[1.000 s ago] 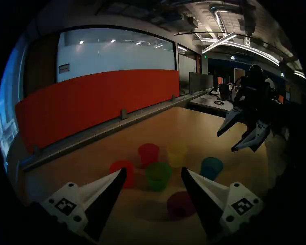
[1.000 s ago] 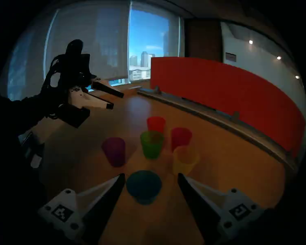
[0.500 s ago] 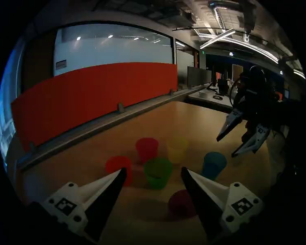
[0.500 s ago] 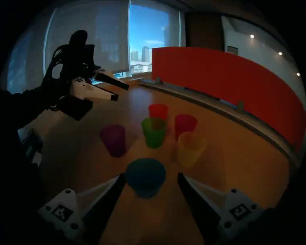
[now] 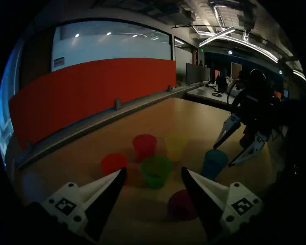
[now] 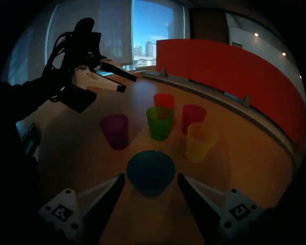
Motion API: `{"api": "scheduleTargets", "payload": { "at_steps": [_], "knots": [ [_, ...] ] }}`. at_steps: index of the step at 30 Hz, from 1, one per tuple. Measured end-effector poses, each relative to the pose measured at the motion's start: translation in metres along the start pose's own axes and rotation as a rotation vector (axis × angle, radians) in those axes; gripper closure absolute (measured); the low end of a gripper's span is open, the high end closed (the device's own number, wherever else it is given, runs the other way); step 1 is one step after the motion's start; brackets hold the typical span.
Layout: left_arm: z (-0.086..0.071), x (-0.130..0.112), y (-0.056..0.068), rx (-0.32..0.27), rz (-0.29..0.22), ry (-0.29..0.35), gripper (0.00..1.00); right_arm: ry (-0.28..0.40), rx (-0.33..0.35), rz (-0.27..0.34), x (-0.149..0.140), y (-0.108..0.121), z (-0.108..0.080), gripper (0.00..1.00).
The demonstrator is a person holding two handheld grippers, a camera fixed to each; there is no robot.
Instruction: Pour water
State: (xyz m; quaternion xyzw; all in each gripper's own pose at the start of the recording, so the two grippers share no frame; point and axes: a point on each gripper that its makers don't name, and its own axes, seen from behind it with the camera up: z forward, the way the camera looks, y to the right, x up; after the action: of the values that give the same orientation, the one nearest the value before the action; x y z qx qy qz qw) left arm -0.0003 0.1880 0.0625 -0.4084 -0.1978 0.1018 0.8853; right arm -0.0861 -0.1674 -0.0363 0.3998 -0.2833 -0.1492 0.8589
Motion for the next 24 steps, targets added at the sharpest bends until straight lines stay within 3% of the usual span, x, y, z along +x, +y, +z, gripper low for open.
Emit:
{"api": "scheduleTargets", "payload": {
  "at_steps": [20,24],
  "knots": [
    [0.007,0.0,0.001,-0.005,0.006,-0.008,0.0,-0.027,-0.002,-0.016,-0.01,0.004,0.034,0.01],
    [0.008,0.0,0.0,-0.004,0.006,-0.01,0.0,-0.023,0.001,-0.017,-0.011,0.003,0.035,0.07]
  ]
}}
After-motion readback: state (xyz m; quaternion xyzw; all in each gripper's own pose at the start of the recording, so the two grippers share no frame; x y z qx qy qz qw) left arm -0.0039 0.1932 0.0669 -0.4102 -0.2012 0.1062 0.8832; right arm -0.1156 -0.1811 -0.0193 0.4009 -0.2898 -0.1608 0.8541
